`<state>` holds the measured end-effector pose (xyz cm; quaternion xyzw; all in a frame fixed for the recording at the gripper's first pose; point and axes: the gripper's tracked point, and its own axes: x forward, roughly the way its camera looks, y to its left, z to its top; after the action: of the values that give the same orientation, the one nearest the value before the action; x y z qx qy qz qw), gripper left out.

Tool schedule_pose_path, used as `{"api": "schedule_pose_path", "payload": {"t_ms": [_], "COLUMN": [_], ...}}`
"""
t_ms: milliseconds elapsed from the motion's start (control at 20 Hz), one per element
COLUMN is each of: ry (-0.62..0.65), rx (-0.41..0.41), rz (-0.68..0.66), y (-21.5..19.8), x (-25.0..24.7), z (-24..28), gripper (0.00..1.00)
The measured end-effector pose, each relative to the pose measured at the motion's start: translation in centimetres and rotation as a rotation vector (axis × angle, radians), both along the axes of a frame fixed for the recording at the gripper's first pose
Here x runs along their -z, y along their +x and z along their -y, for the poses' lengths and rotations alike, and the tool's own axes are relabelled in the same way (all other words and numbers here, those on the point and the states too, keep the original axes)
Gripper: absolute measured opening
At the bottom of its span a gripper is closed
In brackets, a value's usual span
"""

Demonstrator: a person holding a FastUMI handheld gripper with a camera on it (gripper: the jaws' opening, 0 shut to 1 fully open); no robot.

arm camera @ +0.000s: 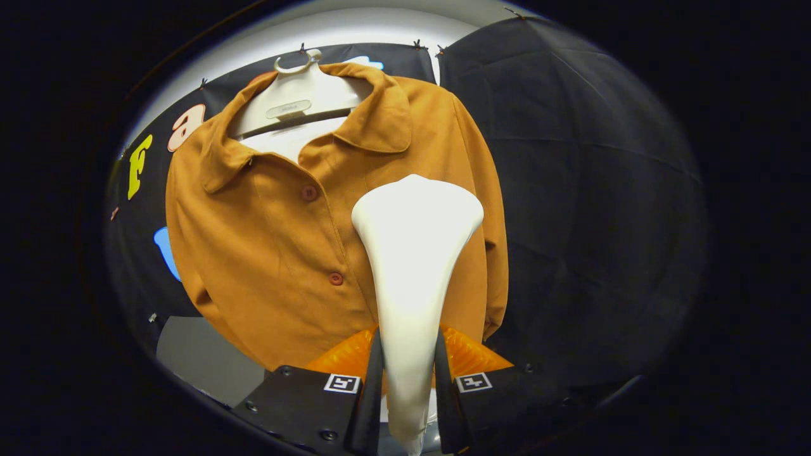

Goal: Iron the clothes twice with a garment steamer, once on the left side and once on the right side.

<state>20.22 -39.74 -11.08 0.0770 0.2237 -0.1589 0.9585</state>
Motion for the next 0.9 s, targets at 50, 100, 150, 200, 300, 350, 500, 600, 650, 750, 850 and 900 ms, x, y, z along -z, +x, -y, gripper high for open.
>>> {"api": "schedule_pose_path", "payload": {"t_ms": [50, 100, 150, 200, 300, 350, 500, 600, 650, 750, 850, 900], "ry": [0.012, 0.022, 0.031, 0.040, 0.059, 0.066, 0.090, 0.100, 0.108, 0.132, 0.158, 0.166], "rx": [-0.002, -0.001, -0.001, 0.000, 0.007, 0.012, 0.025, 0.037, 0.042, 0.043, 0.054, 0.062], "rz": [-0.010, -0.017, -0.025, -0.035, -0.065, -0.082, -0.134, -0.168, -0.186, -0.224, -0.261, -0.280], "y": [0.3, 0.4, 0.4, 0.3, 0.1, -0.2, -0.5, -0.4, -0.4, -0.2, 0.2, 0.3], "x": [0.8, 1.3, 2.1, 2.9, 4.7, 5.7, 8.4, 10.3, 11.6, 13.6, 15.0, 15.4], "z": [0.1, 0.2, 0.3, 0.4, 0.6, 0.7, 1.1, 1.4, 1.5, 1.2, 1.5, 1.7], "gripper": [0.40, 0.40, 0.40, 0.40, 0.40, 0.40, 0.40, 0.40, 0.40, 0.40, 0.40, 0.40]}}
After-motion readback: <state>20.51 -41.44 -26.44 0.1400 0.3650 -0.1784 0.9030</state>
